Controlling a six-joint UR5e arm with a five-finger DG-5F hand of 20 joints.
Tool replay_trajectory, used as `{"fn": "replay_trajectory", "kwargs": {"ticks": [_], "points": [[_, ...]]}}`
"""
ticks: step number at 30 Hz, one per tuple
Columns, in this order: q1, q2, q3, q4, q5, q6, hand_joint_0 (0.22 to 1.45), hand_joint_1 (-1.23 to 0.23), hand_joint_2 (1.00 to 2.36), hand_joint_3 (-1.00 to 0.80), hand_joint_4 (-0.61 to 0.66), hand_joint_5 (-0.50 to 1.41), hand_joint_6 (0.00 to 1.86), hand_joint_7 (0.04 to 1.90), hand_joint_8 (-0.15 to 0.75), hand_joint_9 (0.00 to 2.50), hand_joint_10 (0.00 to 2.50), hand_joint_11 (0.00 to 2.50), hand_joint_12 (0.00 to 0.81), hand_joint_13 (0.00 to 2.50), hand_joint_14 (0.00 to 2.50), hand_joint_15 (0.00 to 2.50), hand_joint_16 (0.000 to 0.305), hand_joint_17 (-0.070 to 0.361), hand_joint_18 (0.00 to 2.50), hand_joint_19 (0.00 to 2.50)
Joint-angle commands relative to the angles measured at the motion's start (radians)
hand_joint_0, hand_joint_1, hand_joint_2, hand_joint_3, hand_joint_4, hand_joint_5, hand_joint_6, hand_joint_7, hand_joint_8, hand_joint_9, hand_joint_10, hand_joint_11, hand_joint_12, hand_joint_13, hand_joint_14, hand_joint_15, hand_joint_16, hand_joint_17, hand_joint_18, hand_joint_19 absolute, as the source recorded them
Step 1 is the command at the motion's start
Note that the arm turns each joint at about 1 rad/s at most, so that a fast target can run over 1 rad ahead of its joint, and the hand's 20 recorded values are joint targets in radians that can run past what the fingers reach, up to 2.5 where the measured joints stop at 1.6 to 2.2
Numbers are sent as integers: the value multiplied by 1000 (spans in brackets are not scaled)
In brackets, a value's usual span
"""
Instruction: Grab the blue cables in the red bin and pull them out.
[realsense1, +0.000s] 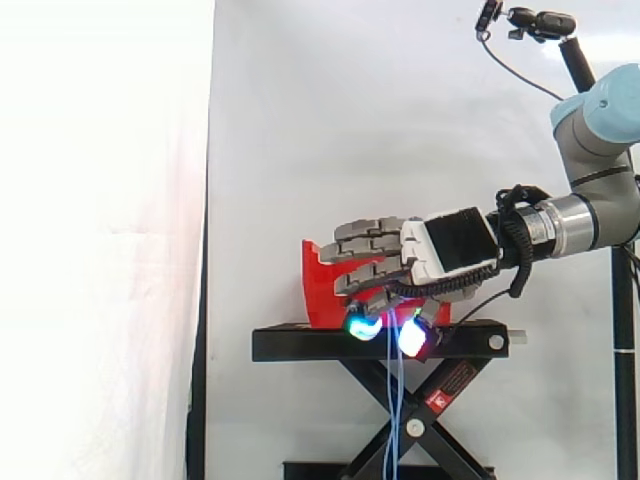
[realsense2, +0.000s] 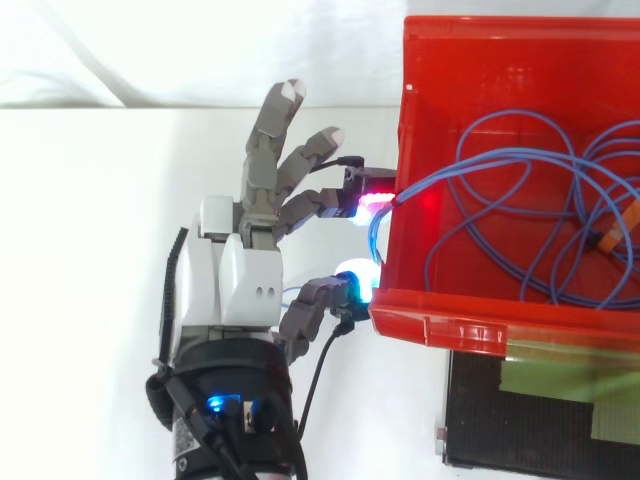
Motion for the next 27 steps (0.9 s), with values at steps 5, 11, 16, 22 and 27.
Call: {"fn": "replay_trajectory", "kwargs": {"ticks": [5,11,16,22,27], "points": [[2,0,0,-9,6,0,820,-879,1000,-1000,317,905,6,590,292,654,11,305,331,272,9,254,46,103,69,310],[2,0,0,-12,4,0,820,-879,1000,-1000,320,906,6,585,293,658,11,310,330,270,9,254,46,103,69,311],[2,0,0,-10,4,0,820,-878,1000,-1000,321,904,5,585,296,657,11,305,330,271,9,254,46,103,69,313],[5,0,-38,36,6,3,821,-878,1000,-1000,321,904,5,585,293,658,11,310,331,271,9,253,46,103,68,314],[5,0,-38,56,4,11,822,-878,1000,-1000,317,904,6,574,295,658,11,310,330,271,9,258,46,103,68,311]]}}
